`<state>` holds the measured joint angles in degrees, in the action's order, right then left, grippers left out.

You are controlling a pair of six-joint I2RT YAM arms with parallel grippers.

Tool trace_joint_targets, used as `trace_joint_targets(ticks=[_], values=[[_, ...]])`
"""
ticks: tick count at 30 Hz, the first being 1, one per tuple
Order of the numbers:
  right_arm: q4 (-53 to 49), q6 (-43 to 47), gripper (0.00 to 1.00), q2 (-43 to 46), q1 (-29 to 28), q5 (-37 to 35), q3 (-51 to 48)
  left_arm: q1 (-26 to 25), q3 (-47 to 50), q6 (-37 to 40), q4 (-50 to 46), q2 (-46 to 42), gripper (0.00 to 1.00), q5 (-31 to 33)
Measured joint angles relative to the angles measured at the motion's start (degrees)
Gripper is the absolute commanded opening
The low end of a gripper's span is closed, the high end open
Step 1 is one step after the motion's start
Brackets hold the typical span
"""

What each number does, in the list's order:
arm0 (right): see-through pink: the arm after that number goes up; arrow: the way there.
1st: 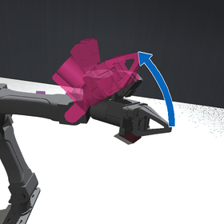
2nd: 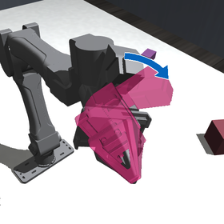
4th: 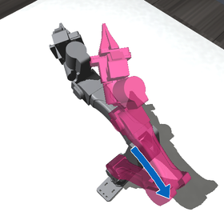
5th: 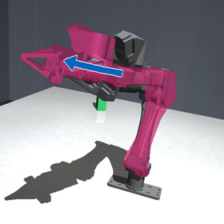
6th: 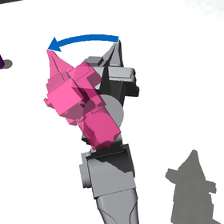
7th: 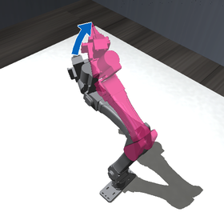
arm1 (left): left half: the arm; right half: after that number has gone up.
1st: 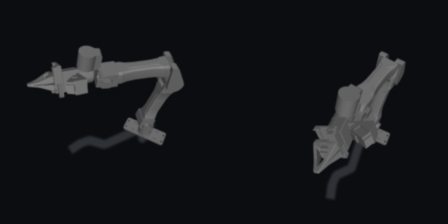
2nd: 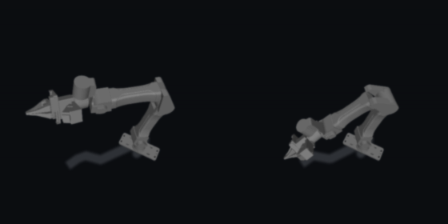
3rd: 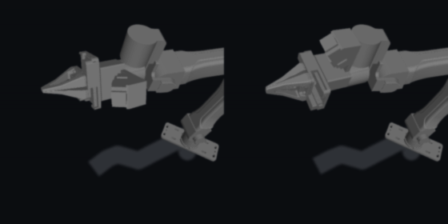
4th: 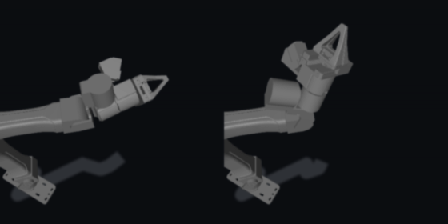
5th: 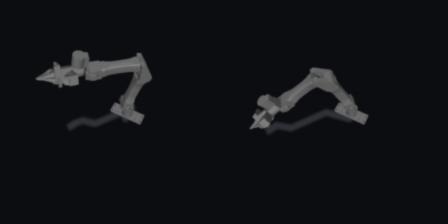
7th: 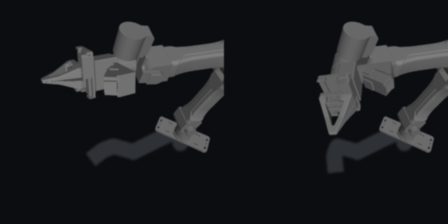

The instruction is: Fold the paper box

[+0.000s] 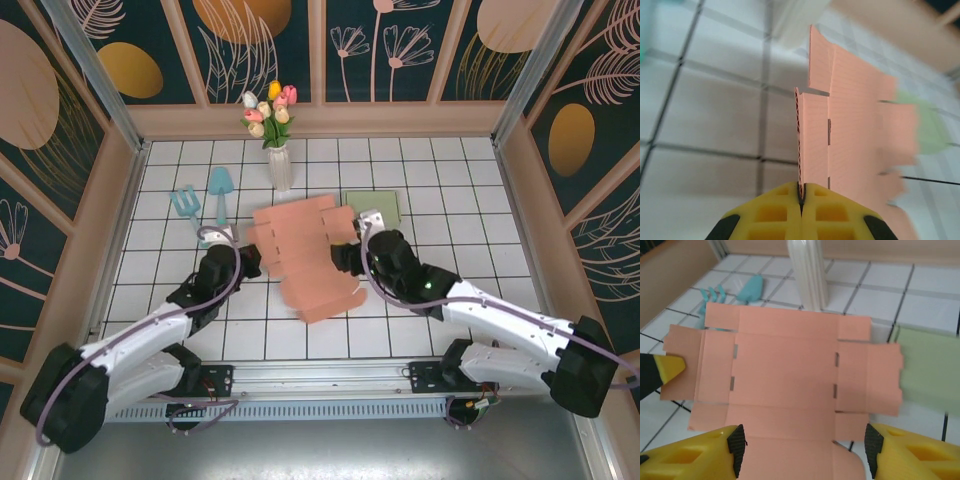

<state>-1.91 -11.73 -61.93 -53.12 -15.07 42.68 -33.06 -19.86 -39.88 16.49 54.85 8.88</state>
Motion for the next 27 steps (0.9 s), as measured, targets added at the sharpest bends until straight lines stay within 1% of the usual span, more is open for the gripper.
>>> trace_joint_targets(ticks=[4,7,10,13,16,18,22,27], values=[[-6.3,12.1,0.68,-8.8,1.0,2.3,14.4,-0.2,-0.1,7.3,5.3,-7.8,0.00,-2.7],[-13.2,22.6,0.63,-15.4,3.1,7.4,26.4,-0.2,0.1,13.3,10.1,-11.0,0.00,-4.9],[-18.7,34.6,0.63,-18.5,4.8,11.0,33.2,-0.2,2.1,19.7,16.4,-12.3,0.00,-8.7],[-22.9,46.8,0.64,-18.5,6.3,12.9,34.0,-0.2,6.1,25.8,22.2,-12.8,0.00,-13.2],[-26.4,56.9,0.64,-18.4,8.4,14.8,33.8,-0.2,9.1,30.6,25.0,-12.7,0.00,-16.2],[-27.1,61.9,0.64,-17.5,9.6,15.8,33.4,-0.3,9.6,32.7,26.3,-12.0,0.00,-17.6],[-27.4,69.8,0.64,-13.4,11.1,17.0,32.1,-0.3,9.6,35.2,28.2,-11.2,0.00,-20.3],[-28.2,75.5,0.64,-10.0,11.5,18.2,32.2,-0.3,10.0,36.7,29.9,-11.2,0.00,-21.9]])
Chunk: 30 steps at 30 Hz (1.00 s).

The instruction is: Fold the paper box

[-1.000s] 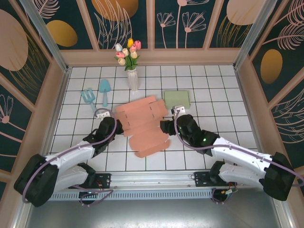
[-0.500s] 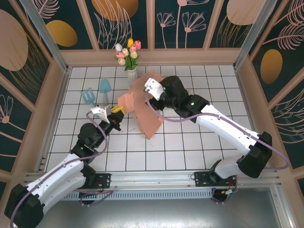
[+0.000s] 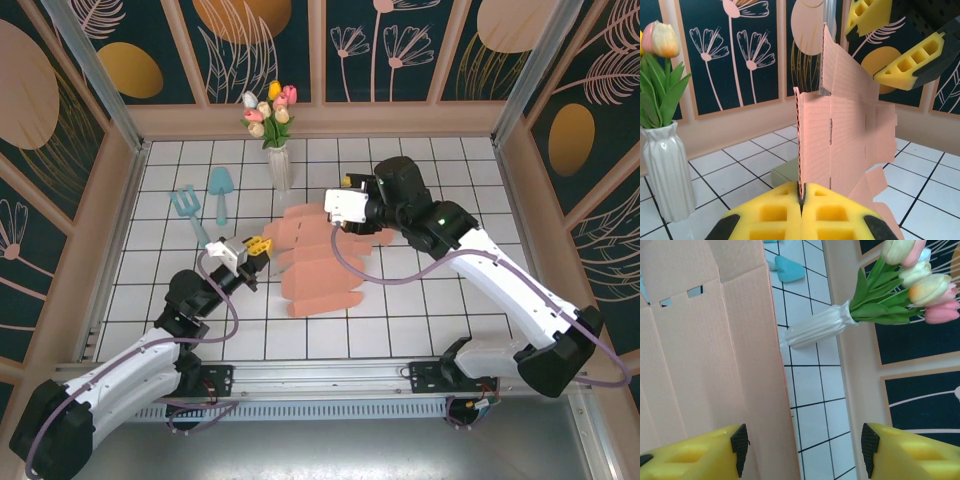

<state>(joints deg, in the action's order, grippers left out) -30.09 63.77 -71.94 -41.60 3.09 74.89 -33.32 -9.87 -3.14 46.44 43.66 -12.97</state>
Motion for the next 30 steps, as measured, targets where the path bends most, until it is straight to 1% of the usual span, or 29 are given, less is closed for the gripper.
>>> trace_joint_targets(ticks=[4,8,12,21,25,29,30], values=[[-3.5,2.0,0.64,-1.1,0.4,-0.4,1.2,0.0,1.0,0.2,0.5,-0.5,0.00,-0.1],[-7.6,2.2,0.64,-3.7,0.8,-0.6,3.1,0.0,2.1,0.2,0.5,-2.4,0.00,-0.1],[-9.6,2.2,0.64,-5.2,1.5,-0.7,3.3,0.0,2.5,0.2,1.0,-3.6,0.00,-0.2],[-13.2,1.7,0.54,-7.1,3.4,1.6,7.0,0.0,2.5,0.2,1.1,-3.3,0.00,0.4],[-14.8,1.7,0.43,-7.4,3.5,2.7,7.6,0.0,2.5,0.1,1.1,-3.1,0.00,1.0],[-15.8,1.2,0.42,-7.6,3.5,3.1,7.6,0.0,2.5,0.1,1.1,-3.0,0.00,1.4],[-16.0,1.1,0.40,-7.6,3.5,3.1,7.6,0.0,2.5,0.1,1.1,-2.9,0.00,1.5]])
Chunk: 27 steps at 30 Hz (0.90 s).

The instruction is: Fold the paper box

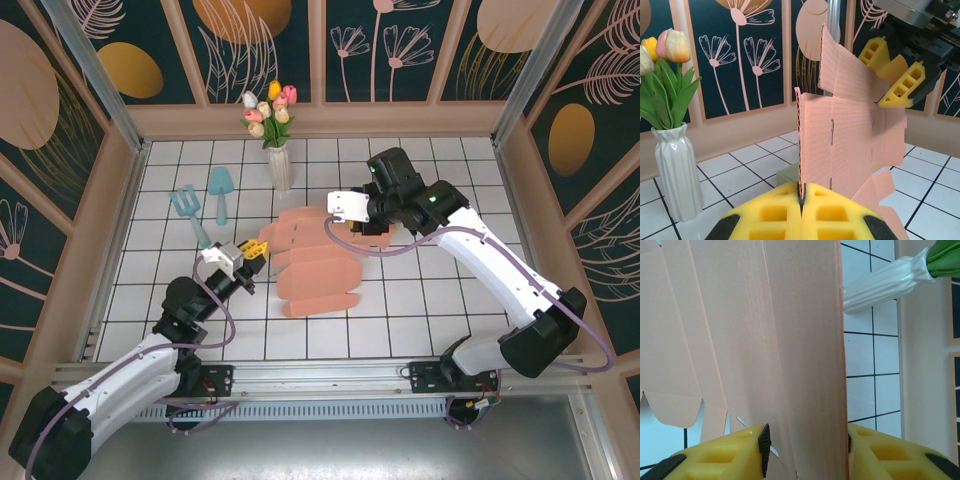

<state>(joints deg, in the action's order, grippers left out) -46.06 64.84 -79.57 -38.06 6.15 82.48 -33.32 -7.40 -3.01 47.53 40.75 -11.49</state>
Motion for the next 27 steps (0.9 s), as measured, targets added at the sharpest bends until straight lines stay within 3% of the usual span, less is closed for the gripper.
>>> trace_joint_targets(ticks=[8,13,14,17,21,27], values=[[-1.4,-0.7,0.24,0.0,0.0,0.9,0.0,0.0,0.0,0.0,-0.2,0.7,0.00,0.9],[-1.6,-0.7,0.25,0.0,0.0,1.2,0.1,0.0,0.0,0.0,-0.2,1.5,0.00,1.5],[-1.6,-0.7,0.23,0.0,0.0,1.2,0.1,0.0,0.0,0.0,-0.2,1.6,0.00,1.5],[-2.1,-0.7,0.00,0.0,0.0,1.5,0.1,0.0,0.0,0.0,-0.2,1.8,0.00,1.7],[-2.7,-0.6,0.00,0.0,0.1,1.5,0.1,-0.1,-0.2,-0.2,-0.4,1.8,0.16,2.1],[-2.6,-0.7,0.00,0.0,2.3,0.4,-0.3,-0.3,-1.0,-4.1,-0.7,2.4,0.30,7.1]])
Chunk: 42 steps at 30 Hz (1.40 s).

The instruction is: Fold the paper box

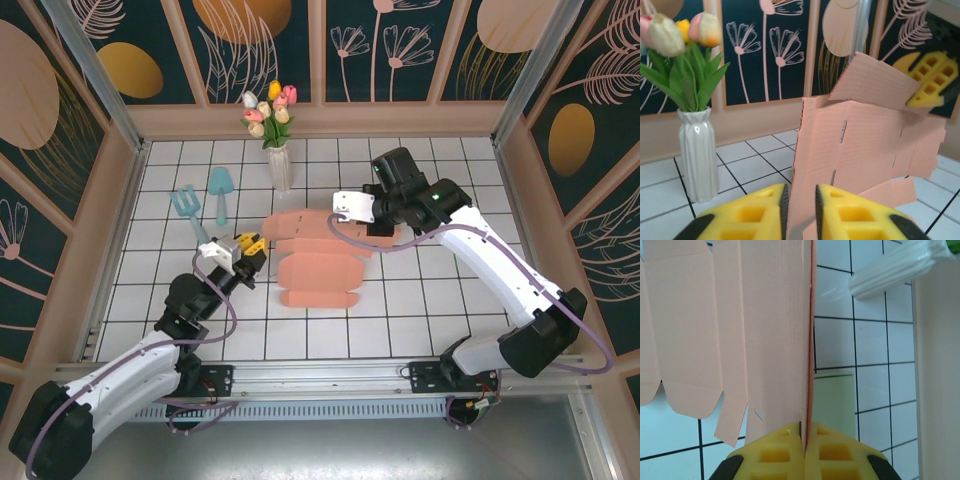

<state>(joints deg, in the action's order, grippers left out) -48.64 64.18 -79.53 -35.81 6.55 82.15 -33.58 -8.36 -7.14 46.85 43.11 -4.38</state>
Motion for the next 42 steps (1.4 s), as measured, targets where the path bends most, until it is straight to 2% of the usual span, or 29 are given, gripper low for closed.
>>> trace_joint_targets(ticks=[4,8,12,19,23,32,42], values=[[0.3,-0.1,0.00,0.0,1.3,-1.6,-1.5,0.0,-3.8,-5.4,-5.4,1.1,0.31,3.7],[0.5,0.0,0.00,0.0,1.3,-3.5,-3.1,0.0,-12.4,-12.7,-16.0,1.9,0.21,6.7],[0.6,0.0,0.00,-0.2,1.4,-4.2,-3.7,-0.8,-17.6,-21.1,-22.1,2.2,0.19,5.6],[0.7,-0.1,0.00,-1.5,1.4,-3.6,-3.8,-4.8,-17.9,-30.7,-26.5,7.0,0.16,2.2],[0.8,0.0,0.00,-1.7,1.4,-2.8,-5.1,-5.0,-18.3,-32.9,-27.9,12.8,0.15,2.1],[1.0,1.2,0.00,-1.0,1.4,-1.9,-10.0,-5.0,-24.7,-33.7,-31.3,20.6,0.16,7.5],[3.3,0.0,0.00,0.5,1.2,-2.6,-10.3,-6.5,-27.1,-36.1,-29.5,24.3,0.12,3.4]])
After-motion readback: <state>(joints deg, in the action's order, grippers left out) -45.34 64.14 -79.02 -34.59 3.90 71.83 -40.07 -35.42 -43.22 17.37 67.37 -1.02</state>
